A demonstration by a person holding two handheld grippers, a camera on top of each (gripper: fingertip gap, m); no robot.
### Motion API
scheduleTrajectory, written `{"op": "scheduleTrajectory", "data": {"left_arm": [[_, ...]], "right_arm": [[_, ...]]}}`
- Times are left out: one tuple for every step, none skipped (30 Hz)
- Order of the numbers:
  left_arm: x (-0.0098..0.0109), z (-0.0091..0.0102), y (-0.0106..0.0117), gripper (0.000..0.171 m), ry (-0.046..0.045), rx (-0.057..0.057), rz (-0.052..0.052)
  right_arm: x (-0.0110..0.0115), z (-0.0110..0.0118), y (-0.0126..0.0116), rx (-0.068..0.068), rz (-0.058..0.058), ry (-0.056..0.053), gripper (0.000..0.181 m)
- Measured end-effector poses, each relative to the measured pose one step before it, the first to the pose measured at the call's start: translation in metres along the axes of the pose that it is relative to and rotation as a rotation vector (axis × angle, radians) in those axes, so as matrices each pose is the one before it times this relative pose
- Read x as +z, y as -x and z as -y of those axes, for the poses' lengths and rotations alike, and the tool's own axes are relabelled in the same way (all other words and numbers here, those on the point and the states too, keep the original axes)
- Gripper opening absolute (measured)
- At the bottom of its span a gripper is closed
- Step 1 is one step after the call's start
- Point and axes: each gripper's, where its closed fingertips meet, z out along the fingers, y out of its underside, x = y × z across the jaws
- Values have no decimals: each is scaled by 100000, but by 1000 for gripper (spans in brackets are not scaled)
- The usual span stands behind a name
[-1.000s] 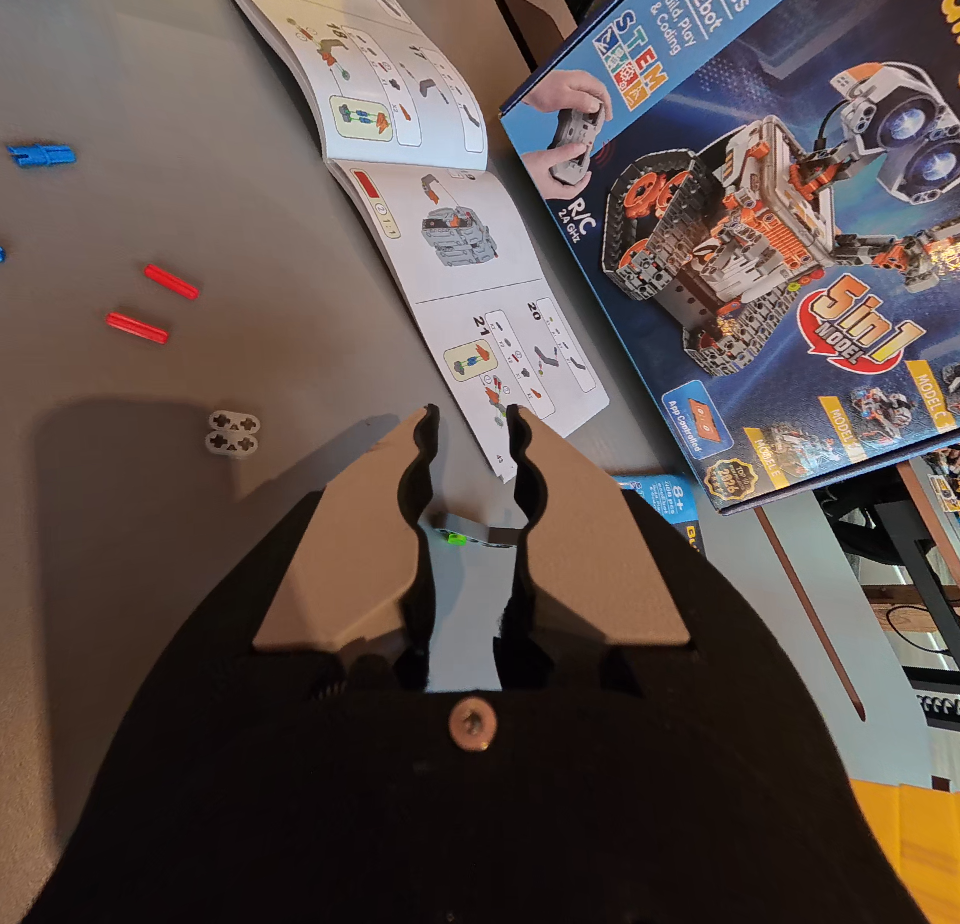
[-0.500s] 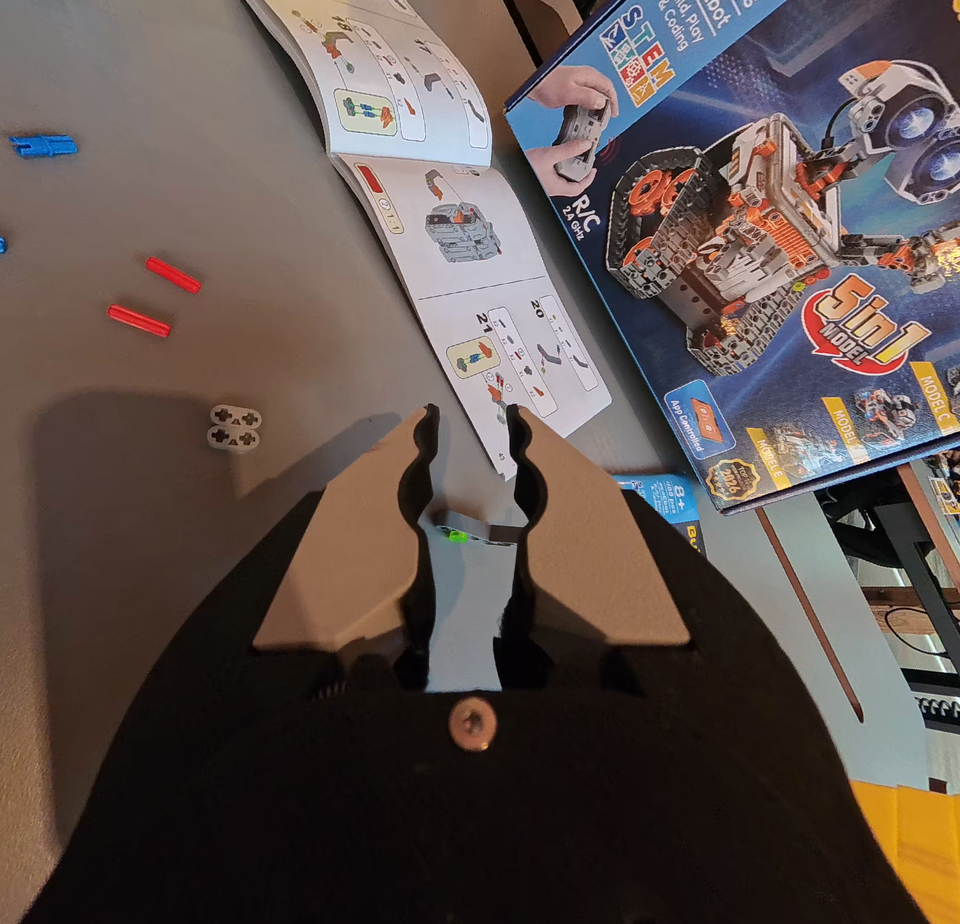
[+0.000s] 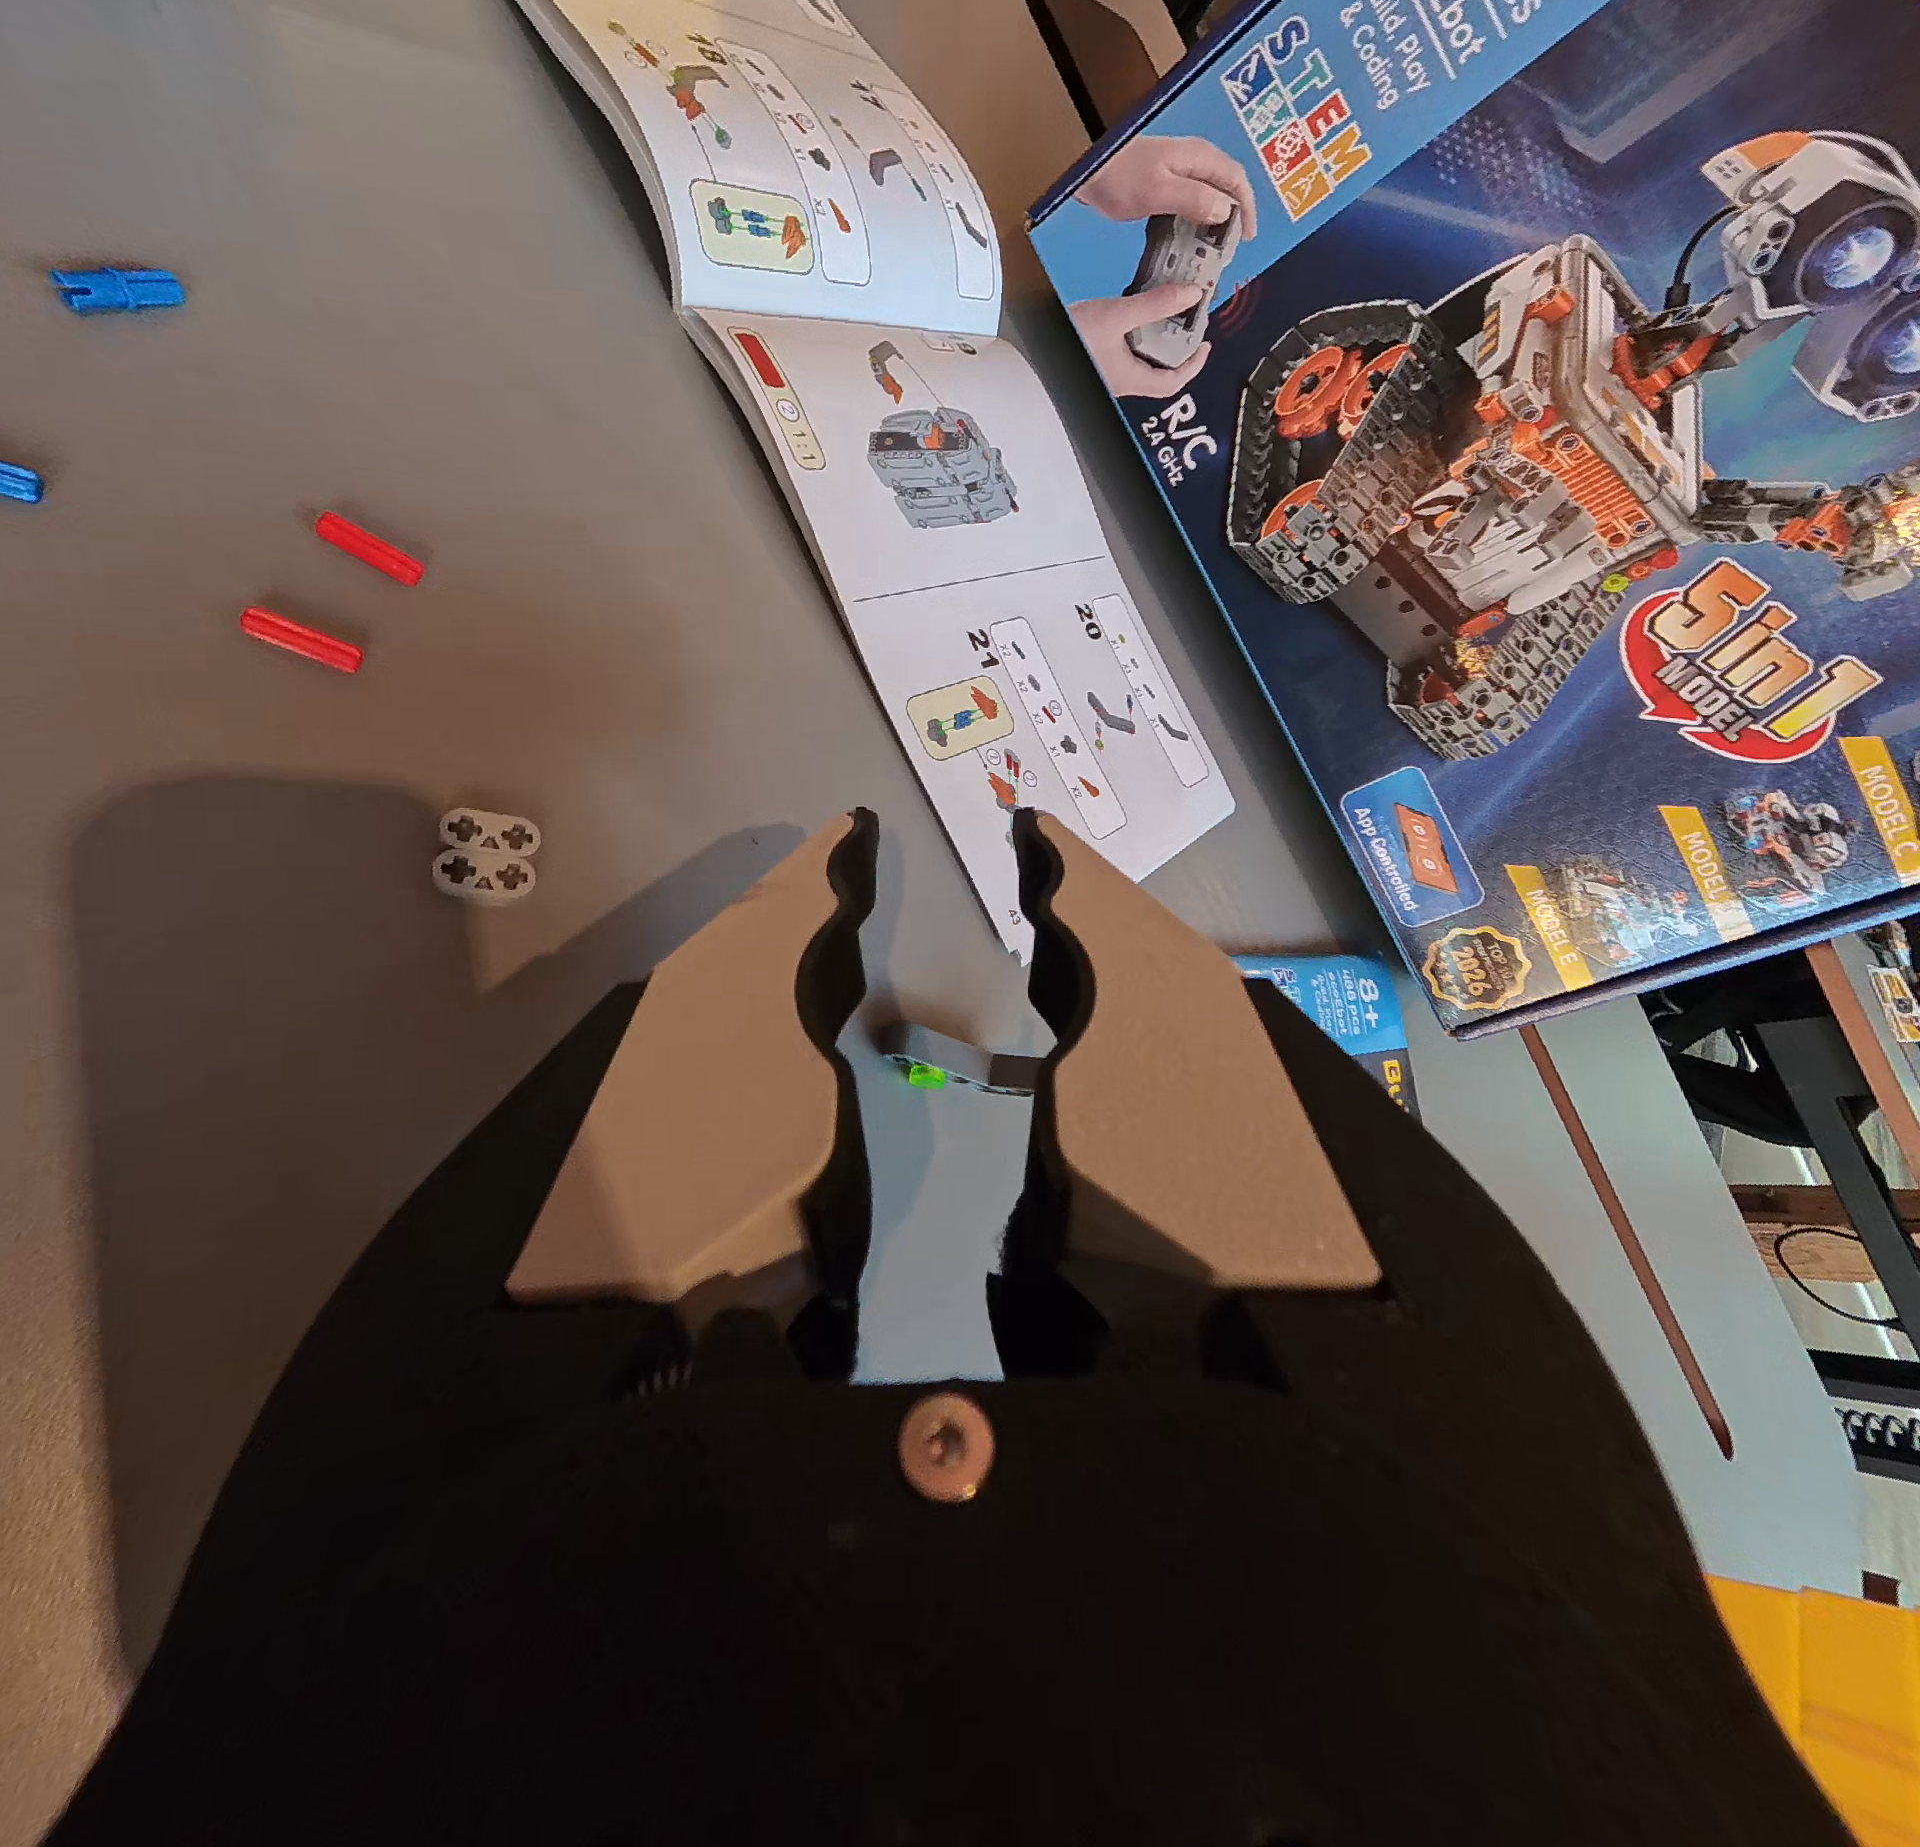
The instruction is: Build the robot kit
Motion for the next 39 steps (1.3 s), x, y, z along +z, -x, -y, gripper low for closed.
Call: {"op": "scheduleTrajectory", "data": {"left_arm": [[-180,-305,231,15,-92,-1349,1176],[-203,-83,245,15,-1000,-1326,1094],[-260,142,149,20,-1742,-1384,542],[-290,444,-37,29,-2743,-796,-378],[-302,723,-377,35,-3527,966,-1897],[-217,926,-694,38,-4042,2777,-3133],[-50,967,-759,40,-3196,3711,-3078],[182,893,-652,43,-1912,4068,-2231],[392,768,-469,48,-625,3951,-1236],[546,582,-379,52,639,3295,-963],[641,434,-441,52,1297,2033,-1994],[664,358,-418,52,1456,625,-2693],[621,217,-6,53,1994,-439,-625],[554,31,471,56,2655,-724,2499],[490,-66,598,58,2631,-302,3431],[394,-54,476,58,2120,-264,2504],[294,55,302,56,1119,-407,1178],[93,146,218,51,45,-319,618],[-44,260,112,44,-1418,180,-81],[-50,132,-201,31,-990,216,-2297],[-32,-20,-191,22,-429,-174,-2301],[-42,-92,87,20,-34,-508,-673],[-53,-129,122,18,-49,-660,-483],[-71,-154,65,17,-18,-606,-760],[-110,-194,63,16,-25,-561,-760],[-151,-198,61,15,-233,-592,-610],[-222,-223,96,14,-359,-792,-230],[-255,-291,219,13,-156,-900,700],[-282,-366,246,13,-53,-852,1064],[-329,-388,150,12,-76,-789,647],[-371,-386,-8,0,-430,-613,-178],[-412,-345,-41,0,-899,-676,-94],[-430,-421,123,0,-595,-965,1021],[-391,-545,248,0,8,-1519,1766],[-320,-662,226,0,699,-1943,1490],[-225,-715,250,0,1094,-1979,1305],[-173,-708,363,0,1253,-1972,1852],[-129,-642,401,0,1101,-2094,1759],[-100,-555,280,0,911,-2193,786]], "right_arm": [[22,-9,25,-12,133,7,26],[11,14,22,-50,64,-82,26],[15,-7,31,-41,134,8,26],[15,-8,20,-85,81,15,26],[9,-5,26,-120,89,9,27],[23,-14,31,-86,99,64,27],[10,-1,19,-39,89,16,27],[17,-3,29,-13,110,-20,26],[25,-18,28,-27,125,29,26],[18,-33,21,-62,88,134,26],[16,-35,4,-49,56,178,27],[4,-35,5,-16,35,89,27],[3,-3,-5,47,15,-43,26],[1,8,2,109,73,-80,26],[15,11,10,50,82,-40,26],[5,6,1,-76,26,10,26],[4,2,20,-99,76,10,26],[15,1,40,-64,136,21,26],[10,-18,25,-60,108,92,26],[3,-15,9,-61,36,113,27],[2,-12,9,-51,50,37,27],[-9,13,-1,-29,-3,-29,26],[-14,25,-10,27,-35,-124,26],[-13,26,-1,59,13,-134,26],[-4,9,1,24,39,-19,26],[12,-11,2,-33,20,68,26],[10,-17,16,-69,45,83,27],[5,-13,32,-56,96,66,26],[14,2,24,-43,108,43,26],[0,8,14,-70,62,8,26],[-3,18,12,-91,3,-42,26],[10,12,24,-16,60,-63,26],[1,-2,23,27,131,67,26],[15,-22,9,-76,53,102,26],[7,-10,23,-73,41,48,26],[11,0,28,8,137,4,26],[23,-11,31,-4,159,80,26],[14,-14,15,-98,38,116,26],[4,1,16,-97,45,13,26]]}}
